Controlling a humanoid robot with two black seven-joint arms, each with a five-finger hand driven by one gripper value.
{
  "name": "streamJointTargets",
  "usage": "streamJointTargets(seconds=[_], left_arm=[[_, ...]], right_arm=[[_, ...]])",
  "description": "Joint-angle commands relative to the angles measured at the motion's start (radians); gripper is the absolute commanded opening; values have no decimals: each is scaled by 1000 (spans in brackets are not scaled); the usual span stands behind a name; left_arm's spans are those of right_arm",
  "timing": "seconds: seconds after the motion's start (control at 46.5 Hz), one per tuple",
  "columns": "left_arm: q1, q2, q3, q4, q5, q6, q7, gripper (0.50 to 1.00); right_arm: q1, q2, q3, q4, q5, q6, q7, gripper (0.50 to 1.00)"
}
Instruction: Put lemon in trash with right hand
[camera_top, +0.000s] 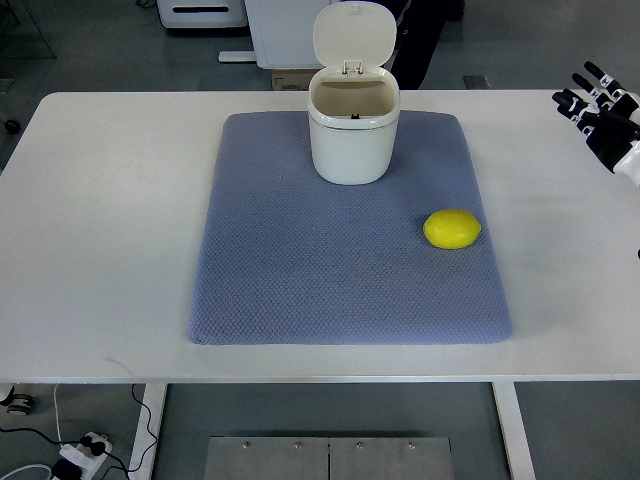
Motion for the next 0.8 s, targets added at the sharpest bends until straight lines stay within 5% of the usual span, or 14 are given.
streamJointTargets(seconds=[0.0,0.258,0.774], left_arm=[[0,0,0,-1,0,0,0,1000],[0,0,0,-1,0,0,0,1000],[0,0,0,0,0,0,0,1000]], right_arm=[[24,-40,-67,1,-1,0,1,1000],[134,-187,-279,5,0,0,1,1000],[452,-322,-712,33,126,6,1,1000]])
